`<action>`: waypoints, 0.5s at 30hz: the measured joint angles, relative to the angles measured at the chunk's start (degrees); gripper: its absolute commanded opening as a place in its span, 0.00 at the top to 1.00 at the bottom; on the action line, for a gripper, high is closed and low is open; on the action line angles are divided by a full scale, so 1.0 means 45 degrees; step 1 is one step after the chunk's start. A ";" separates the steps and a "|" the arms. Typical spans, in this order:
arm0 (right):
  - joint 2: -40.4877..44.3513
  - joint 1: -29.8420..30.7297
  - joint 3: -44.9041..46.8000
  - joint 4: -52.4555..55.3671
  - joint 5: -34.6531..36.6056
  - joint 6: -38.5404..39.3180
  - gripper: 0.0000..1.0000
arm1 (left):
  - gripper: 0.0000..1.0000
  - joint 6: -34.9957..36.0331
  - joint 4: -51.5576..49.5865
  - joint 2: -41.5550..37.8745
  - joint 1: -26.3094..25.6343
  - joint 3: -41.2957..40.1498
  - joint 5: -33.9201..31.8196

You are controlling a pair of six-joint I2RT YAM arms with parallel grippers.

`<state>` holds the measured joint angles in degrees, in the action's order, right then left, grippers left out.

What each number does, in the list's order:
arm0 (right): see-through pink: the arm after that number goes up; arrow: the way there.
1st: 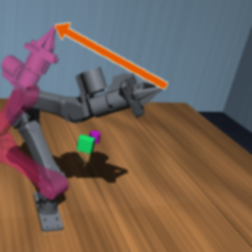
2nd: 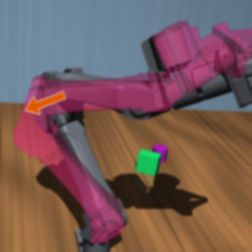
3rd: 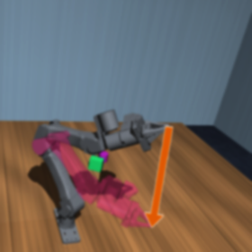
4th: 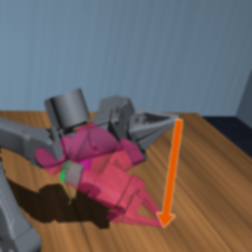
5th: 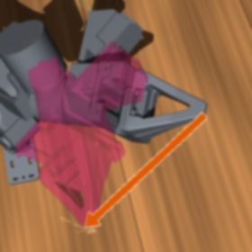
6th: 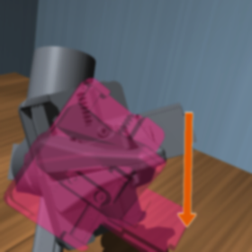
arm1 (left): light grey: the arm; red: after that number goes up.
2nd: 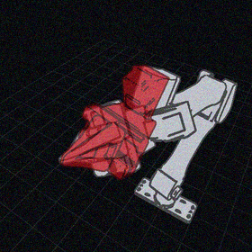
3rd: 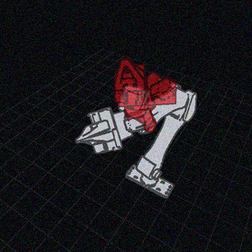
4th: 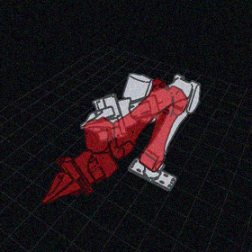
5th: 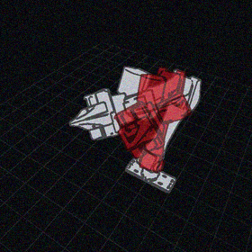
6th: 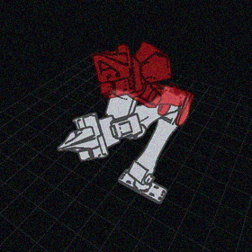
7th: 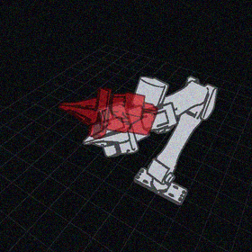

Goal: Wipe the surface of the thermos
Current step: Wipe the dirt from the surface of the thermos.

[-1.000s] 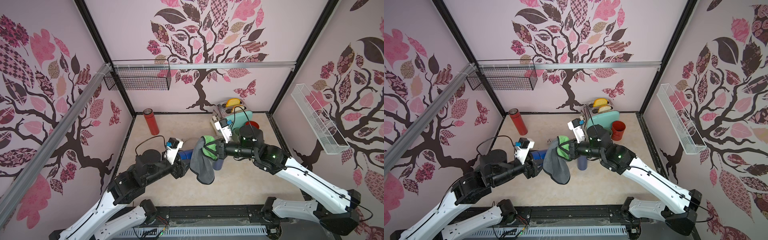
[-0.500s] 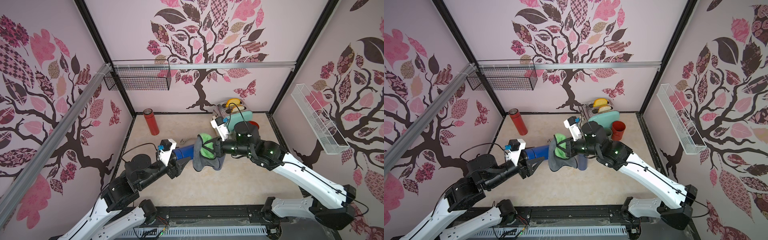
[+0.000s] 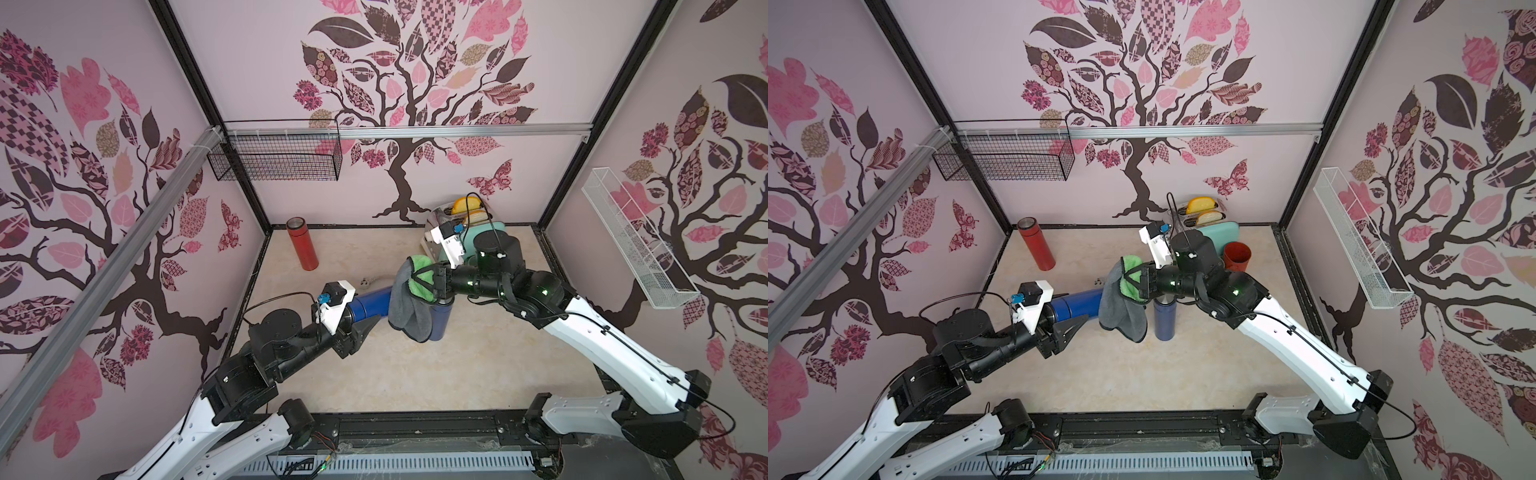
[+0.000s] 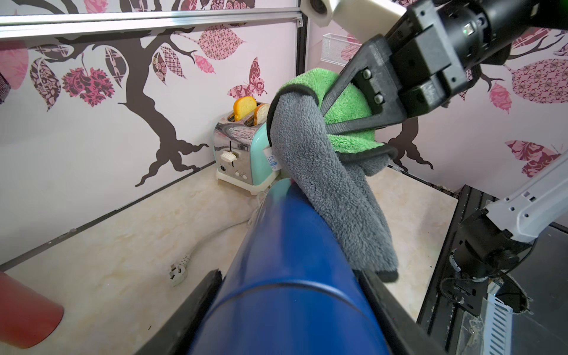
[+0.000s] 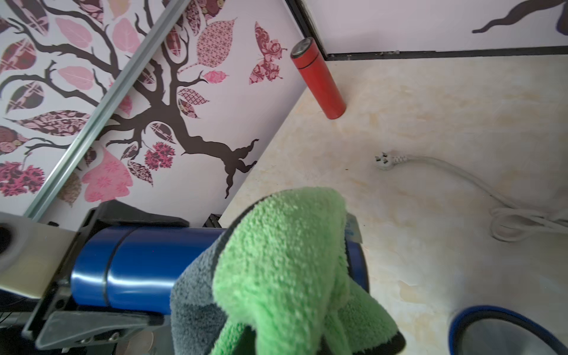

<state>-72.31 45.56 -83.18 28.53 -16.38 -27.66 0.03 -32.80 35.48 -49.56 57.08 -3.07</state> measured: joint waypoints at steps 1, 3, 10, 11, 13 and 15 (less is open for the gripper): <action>0.0000 0.0024 -0.0010 0.0029 -0.0136 0.0015 1.00 | 1.00 0.0029 0.0000 -0.0019 0.0000 0.0000 -0.0024; -0.0029 0.0194 -0.0083 0.0039 -0.0389 0.0044 1.00 | 1.00 0.0092 0.0005 -0.0010 0.0000 0.0000 -0.0024; -0.0918 0.1904 -0.1700 -0.0233 -0.1268 0.0136 1.00 | 1.00 0.0403 -0.0005 0.0622 -0.0019 0.0000 0.0058; -0.0942 0.2035 -0.1753 -0.0335 -0.1413 0.0141 1.00 | 1.00 0.0437 -0.0005 0.0719 -0.0024 0.0000 0.0073; -0.0942 0.2050 -0.1792 -0.0379 -0.1394 0.0165 1.00 | 1.00 0.0481 -0.0029 0.0840 -0.0039 0.0000 0.0121; -0.0942 0.1622 -0.1685 -0.0403 -0.1477 0.0121 1.00 | 1.00 0.0510 -0.0092 0.0884 -0.0058 0.0000 0.0165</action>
<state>-76.55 52.86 -90.76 26.72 -23.03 -27.11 2.33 -33.21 39.46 -49.82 57.08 -2.33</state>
